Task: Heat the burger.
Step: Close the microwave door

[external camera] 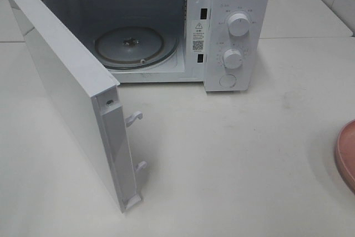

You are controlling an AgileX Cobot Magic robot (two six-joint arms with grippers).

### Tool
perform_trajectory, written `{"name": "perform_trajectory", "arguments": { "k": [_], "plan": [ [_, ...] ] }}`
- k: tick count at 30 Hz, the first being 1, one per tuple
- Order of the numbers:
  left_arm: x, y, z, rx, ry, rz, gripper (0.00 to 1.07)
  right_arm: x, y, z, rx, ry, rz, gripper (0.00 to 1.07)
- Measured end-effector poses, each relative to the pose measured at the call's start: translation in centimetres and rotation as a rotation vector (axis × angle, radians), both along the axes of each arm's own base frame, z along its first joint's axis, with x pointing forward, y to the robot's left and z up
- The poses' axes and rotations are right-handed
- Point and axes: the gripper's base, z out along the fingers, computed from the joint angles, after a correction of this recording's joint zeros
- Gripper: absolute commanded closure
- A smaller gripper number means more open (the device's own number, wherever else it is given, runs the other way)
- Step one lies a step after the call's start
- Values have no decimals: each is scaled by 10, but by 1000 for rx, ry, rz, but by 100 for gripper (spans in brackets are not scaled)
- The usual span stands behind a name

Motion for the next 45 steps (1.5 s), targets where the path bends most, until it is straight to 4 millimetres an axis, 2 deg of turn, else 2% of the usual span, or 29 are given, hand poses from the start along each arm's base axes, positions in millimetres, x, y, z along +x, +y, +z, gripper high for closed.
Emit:
{"name": "perform_trajectory", "arguments": {
  "k": [2,3,4,5,6,7,9,10,11,12,13,14,15,16,17,18,19,21,22,24,25,27,37,41,45],
  "plan": [
    [10,0,5,-3,-1,2,26,0,0,0,0,0,0,32],
    [10,0,5,-3,-1,2,26,0,0,0,0,0,0,32],
    [19,-1,8,-4,-3,5,30,0,0,0,0,0,0,32],
    [23,-1,9,-4,-1,6,38,0,0,0,0,0,0,32],
    [23,-1,9,-4,-1,6,38,0,0,0,0,0,0,32],
    [32,-1,10,-5,11,8,48,0,0,0,0,0,0,32],
    [36,-1,10,-5,18,9,51,0,0,0,0,0,0,32],
    [47,-1,11,-5,36,11,61,0,0,0,0,0,0,32],
    [47,-1,11,-5,36,11,61,0,0,0,0,0,0,32],
    [59,-2,10,-4,62,13,73,0,0,0,0,0,0,32],
    [65,-2,9,-4,75,14,80,0,0,0,0,0,0,32],
    [65,-2,9,-4,75,14,80,0,0,0,0,0,0,32],
    [75,-3,8,-10,102,15,92,0,0,0,0,0,0,32],
    [80,-3,7,-15,106,15,99,0,0,0,0,0,0,32],
    [80,-3,7,-15,106,15,99,0,0,0,0,0,0,32],
    [93,-4,4,-24,122,17,107,0,0,0,0,0,0,32],
    [93,-4,4,-24,122,17,107,0,0,0,0,0,0,32],
    [109,-4,-1,-15,91,18,107,0,0,0,0,0,0,32],
    [109,-4,-1,-15,91,18,107,0,0,0,0,0,0,32],
    [122,-4,-8,2,21,15,107,0,0,0,0,0,0,32],
    [122,-4,-8,2,21,15,107,0,0,0,0,0,0,32],
    [132,-3,-18,23,-49,19,107,0,0,0,0,0,0,32],
    [156,1,-49,50,-215,70,107,0,0,0,0,0,0,32],
    [163,-3,-54,80,-250,44,107,0,0,0,0,0,0,32],
    [179,-10,-64,125,-291,-17,107,0,0,0,0,0,0,32]
  ]
}}
